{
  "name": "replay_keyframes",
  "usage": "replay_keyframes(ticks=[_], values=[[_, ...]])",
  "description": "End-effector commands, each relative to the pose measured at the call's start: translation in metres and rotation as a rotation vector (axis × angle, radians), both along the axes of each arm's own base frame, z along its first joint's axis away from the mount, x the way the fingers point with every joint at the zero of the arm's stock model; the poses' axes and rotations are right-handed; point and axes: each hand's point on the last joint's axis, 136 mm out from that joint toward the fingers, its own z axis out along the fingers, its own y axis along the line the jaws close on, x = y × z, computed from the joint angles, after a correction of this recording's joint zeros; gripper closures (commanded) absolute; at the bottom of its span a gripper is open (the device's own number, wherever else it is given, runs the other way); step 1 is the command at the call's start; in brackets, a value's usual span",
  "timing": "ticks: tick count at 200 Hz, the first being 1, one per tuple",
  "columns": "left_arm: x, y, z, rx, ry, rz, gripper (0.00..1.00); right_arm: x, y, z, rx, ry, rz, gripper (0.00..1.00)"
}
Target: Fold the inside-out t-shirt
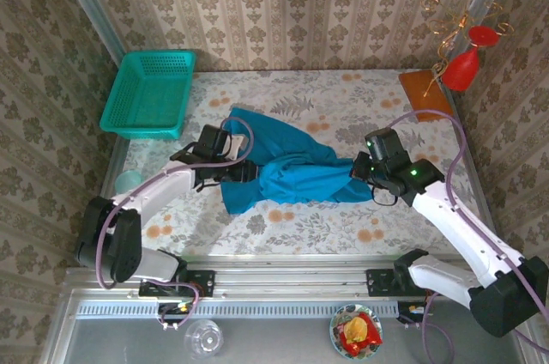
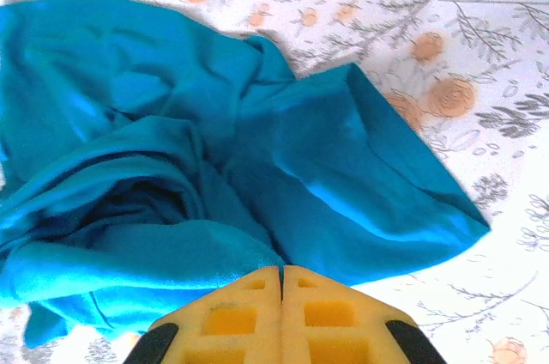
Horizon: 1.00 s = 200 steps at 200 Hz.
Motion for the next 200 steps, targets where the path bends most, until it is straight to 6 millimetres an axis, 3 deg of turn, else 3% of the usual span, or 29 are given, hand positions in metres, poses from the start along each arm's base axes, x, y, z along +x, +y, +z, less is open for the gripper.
replay_keyframes(ticks=[1,39,66,143,166,200], values=[[-0.028,0.033,-0.025,0.151,0.109,0.08,0.59,0.002,-0.016,-0.01,-0.055,0.018,-0.035,1.0],[-0.063,0.07,-0.061,0.306,0.212,0.201,0.55,0.01,-0.015,-0.014,-0.047,0.031,-0.022,1.0],[-0.071,0.058,-0.074,0.233,0.248,0.171,0.53,0.014,-0.011,-0.014,-0.035,0.037,-0.009,1.0],[-0.073,0.052,-0.09,0.241,0.307,0.155,0.56,0.011,-0.011,-0.01,-0.022,0.023,-0.012,1.0],[-0.073,0.047,-0.092,0.223,0.316,0.141,0.65,0.011,-0.011,-0.009,-0.021,0.021,-0.013,1.0],[-0.064,0.039,-0.082,0.176,0.281,0.126,0.93,0.016,-0.009,0.003,-0.011,-0.012,-0.011,1.0]])
